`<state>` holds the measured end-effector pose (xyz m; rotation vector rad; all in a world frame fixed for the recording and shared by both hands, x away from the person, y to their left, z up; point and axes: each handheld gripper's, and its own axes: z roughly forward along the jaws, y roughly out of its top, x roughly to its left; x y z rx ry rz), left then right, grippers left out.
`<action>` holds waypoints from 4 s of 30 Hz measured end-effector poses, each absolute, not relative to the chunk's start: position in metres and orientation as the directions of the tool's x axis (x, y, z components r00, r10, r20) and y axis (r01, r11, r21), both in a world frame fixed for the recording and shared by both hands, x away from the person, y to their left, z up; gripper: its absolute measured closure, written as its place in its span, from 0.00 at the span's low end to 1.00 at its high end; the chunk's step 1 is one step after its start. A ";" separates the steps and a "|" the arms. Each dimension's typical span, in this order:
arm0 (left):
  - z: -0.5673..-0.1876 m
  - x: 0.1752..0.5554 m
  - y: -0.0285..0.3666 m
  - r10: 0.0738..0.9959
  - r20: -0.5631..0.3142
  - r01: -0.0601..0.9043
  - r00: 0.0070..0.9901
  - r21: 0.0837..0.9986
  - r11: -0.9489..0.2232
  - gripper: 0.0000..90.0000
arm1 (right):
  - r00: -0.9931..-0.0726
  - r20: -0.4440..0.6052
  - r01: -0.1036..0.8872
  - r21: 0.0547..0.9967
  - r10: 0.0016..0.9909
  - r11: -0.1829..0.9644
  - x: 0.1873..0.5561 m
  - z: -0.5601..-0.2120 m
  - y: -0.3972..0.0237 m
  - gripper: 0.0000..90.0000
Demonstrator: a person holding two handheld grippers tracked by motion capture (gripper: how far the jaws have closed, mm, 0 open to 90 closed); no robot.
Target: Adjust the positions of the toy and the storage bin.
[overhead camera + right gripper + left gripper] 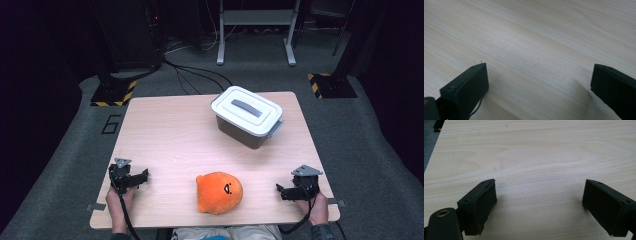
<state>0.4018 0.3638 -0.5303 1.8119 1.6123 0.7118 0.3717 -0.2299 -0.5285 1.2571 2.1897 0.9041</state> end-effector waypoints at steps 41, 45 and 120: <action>-0.531 0.402 0.364 0.993 -0.002 0.664 0.116 0.744 -0.076 0.13 | -0.571 -0.060 0.520 0.745 0.819 0.417 0.360 -0.465 -0.190 0.00; -0.530 0.402 0.364 0.993 -0.003 0.667 0.118 0.741 -0.077 0.13 | -0.591 -0.055 0.506 0.752 0.805 0.422 0.359 -0.454 -0.180 0.00; -0.530 0.401 0.363 0.994 -0.004 0.669 0.109 0.740 -0.071 0.13 | -0.885 -0.148 0.247 0.656 0.442 0.714 0.354 -0.448 -0.041 0.58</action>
